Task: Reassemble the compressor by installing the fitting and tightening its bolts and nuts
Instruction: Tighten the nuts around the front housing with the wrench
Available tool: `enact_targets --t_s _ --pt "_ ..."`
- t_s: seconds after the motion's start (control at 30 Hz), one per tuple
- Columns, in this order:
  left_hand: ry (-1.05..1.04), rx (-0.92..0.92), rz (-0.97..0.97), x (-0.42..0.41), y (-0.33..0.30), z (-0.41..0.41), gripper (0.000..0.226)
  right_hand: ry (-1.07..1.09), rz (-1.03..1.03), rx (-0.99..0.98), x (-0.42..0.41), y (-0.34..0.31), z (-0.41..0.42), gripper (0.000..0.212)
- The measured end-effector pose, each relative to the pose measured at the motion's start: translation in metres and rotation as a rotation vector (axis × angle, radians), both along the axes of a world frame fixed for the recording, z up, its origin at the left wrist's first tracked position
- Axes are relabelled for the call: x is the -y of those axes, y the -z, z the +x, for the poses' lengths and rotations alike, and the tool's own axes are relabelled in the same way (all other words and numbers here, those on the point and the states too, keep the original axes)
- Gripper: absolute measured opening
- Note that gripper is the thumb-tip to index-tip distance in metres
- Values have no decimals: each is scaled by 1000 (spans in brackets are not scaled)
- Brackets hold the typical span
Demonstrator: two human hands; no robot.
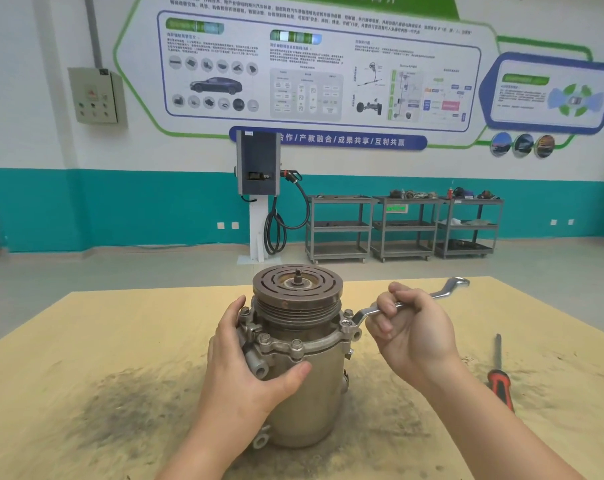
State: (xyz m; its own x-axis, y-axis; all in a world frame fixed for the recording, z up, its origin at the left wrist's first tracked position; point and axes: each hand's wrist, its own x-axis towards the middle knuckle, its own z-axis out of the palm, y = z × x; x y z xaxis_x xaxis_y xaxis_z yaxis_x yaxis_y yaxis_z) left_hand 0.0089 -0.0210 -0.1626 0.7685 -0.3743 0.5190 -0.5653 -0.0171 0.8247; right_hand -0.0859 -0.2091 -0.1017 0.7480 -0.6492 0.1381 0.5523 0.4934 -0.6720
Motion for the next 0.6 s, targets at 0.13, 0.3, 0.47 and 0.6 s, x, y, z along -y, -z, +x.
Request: enact_targets --t_s 0.13,0.3,0.47,0.6 --pt "-3 -11 -15 0 0 -1 108 -28 32 -5 1 1 4 15" --pt "-2 7 -23 1 0 -3 107 156 -14 99 -14 17 -6 38" --pt "-42 40 48 3 -1 -1 124 485 -271 166 -53 30 -17 33" --pt "-124 24 85 4 -3 -6 130 637 -463 65 -88 33 -18 32"
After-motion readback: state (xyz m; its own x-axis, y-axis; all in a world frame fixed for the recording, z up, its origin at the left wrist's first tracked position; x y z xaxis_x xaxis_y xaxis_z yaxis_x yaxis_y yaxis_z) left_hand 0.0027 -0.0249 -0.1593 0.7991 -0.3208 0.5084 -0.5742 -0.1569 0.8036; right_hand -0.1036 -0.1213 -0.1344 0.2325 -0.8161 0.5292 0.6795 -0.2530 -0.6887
